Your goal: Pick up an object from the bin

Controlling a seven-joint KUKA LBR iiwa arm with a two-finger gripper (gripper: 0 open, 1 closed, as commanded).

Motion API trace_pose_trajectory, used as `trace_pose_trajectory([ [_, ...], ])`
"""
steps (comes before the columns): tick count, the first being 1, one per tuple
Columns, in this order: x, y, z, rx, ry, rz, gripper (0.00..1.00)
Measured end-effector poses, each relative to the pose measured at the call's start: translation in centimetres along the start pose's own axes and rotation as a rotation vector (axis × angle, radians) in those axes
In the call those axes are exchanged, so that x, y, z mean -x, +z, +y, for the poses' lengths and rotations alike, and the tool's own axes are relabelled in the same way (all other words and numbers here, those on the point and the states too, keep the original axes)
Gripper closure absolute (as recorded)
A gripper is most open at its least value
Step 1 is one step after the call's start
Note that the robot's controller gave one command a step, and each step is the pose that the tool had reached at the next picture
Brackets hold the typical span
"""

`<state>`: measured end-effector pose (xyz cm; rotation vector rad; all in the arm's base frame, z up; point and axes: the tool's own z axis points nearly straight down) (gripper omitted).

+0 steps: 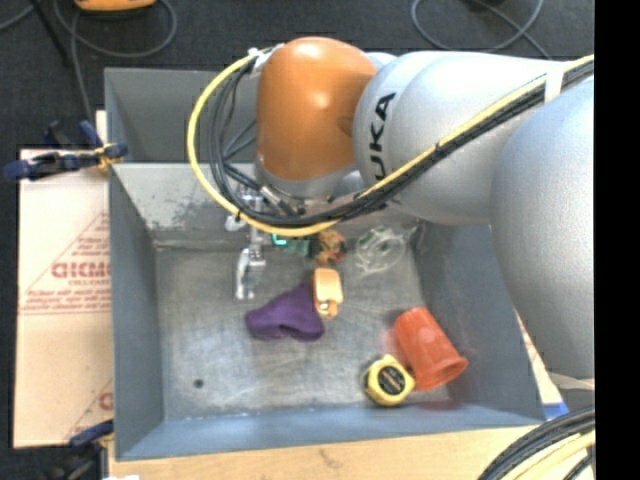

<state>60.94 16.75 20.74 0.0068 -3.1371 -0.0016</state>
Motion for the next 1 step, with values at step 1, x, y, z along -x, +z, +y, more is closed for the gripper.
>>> trace_pose_trajectory([
  [1, 0.16, -0.51, -0.07, 0.001, 0.003, -0.008, 0.00],
])
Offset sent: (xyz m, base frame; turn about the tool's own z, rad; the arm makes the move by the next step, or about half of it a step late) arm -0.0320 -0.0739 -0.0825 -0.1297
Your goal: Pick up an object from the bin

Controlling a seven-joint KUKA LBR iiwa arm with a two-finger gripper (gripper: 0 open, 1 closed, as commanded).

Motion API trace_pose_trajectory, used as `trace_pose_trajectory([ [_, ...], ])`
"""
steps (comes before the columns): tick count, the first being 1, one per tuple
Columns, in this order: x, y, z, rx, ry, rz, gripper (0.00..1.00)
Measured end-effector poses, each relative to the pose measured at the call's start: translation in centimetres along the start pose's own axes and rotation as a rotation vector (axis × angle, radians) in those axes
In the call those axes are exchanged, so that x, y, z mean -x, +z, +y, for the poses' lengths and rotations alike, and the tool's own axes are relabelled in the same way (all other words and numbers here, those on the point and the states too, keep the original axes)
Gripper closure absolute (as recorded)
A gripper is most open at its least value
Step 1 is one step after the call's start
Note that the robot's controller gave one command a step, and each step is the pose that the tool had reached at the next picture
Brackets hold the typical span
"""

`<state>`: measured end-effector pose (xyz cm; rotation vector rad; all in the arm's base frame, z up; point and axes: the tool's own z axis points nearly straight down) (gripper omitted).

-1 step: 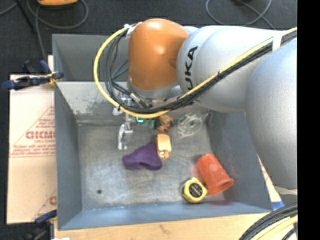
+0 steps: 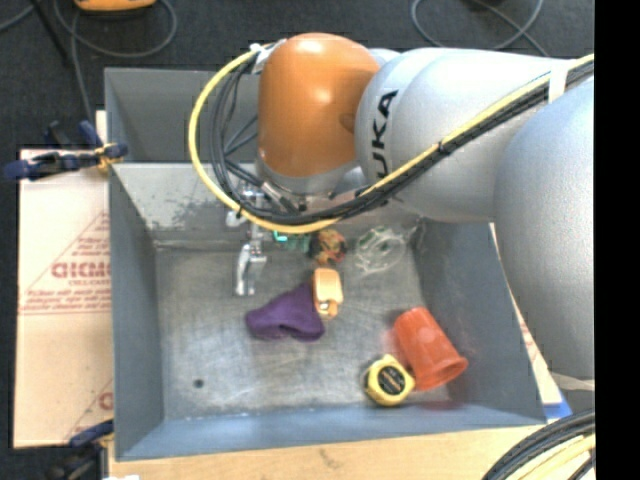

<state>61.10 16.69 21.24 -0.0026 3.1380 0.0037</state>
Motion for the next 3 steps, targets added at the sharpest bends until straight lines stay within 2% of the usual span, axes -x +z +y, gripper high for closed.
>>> trace_pose_trajectory([
  [1, -1.3, 3.4, -2.9, 0.000, -0.060, -0.007, 0.00],
  [2, -1.8, 13.0, -5.0, 0.002, -0.340, -0.025, 1.00],
  [3, -1.8, 13.0, -5.0, 0.002, -0.339, -0.025, 1.00],
])
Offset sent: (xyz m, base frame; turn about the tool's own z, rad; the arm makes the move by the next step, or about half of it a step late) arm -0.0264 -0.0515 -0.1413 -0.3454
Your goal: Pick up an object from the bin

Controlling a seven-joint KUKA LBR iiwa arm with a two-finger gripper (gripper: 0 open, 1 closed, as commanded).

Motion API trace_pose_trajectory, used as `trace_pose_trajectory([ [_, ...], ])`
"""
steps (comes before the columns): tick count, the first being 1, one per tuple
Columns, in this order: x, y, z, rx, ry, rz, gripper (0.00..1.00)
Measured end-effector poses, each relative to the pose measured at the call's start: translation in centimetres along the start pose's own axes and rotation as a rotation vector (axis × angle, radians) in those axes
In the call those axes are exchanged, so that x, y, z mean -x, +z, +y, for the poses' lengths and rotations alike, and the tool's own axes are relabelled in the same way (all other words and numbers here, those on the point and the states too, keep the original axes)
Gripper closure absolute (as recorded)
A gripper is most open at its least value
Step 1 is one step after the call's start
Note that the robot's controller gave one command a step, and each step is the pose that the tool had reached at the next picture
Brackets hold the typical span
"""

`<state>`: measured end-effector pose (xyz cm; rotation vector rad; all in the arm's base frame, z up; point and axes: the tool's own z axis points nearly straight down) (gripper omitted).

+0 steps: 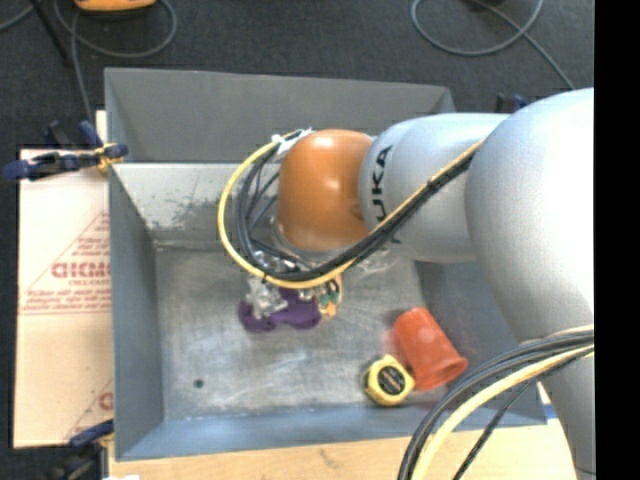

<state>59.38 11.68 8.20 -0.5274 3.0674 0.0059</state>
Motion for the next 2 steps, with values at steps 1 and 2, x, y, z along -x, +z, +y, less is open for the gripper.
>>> trace_pose_trajectory([
  [1, -0.9, -3.6, -0.1, 0.003, 0.044, 0.031, 1.00],
  [2, 0.9, 0.1, -4.7, 0.011, -0.585, 0.019, 1.00],
])
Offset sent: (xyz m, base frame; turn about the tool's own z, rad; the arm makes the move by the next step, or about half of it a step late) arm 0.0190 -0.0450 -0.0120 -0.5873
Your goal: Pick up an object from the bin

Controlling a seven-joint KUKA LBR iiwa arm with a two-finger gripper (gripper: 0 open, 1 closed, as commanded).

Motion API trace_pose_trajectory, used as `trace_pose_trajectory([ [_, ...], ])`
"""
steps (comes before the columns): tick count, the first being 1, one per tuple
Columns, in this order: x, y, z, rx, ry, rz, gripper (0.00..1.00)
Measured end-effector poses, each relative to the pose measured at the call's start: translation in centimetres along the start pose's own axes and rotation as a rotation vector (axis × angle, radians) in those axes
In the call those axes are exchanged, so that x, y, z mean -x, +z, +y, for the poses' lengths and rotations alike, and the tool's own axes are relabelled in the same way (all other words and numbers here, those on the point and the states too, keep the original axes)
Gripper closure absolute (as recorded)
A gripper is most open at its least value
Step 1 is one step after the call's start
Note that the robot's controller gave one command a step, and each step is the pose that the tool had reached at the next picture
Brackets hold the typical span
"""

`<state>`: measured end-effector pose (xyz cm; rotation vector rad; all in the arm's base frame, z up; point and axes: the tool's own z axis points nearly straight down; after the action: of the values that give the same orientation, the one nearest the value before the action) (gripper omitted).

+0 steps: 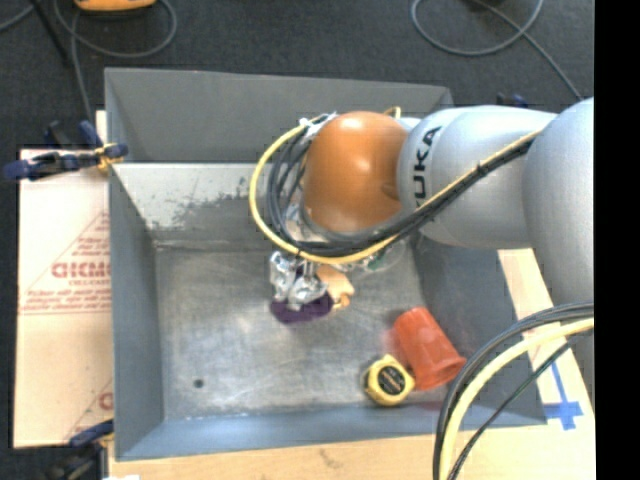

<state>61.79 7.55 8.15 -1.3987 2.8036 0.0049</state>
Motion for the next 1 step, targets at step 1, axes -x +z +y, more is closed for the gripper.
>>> trace_pose_trajectory([
  [1, -0.19, 0.16, -0.32, -0.010, 0.005, -0.004, 0.00],
])
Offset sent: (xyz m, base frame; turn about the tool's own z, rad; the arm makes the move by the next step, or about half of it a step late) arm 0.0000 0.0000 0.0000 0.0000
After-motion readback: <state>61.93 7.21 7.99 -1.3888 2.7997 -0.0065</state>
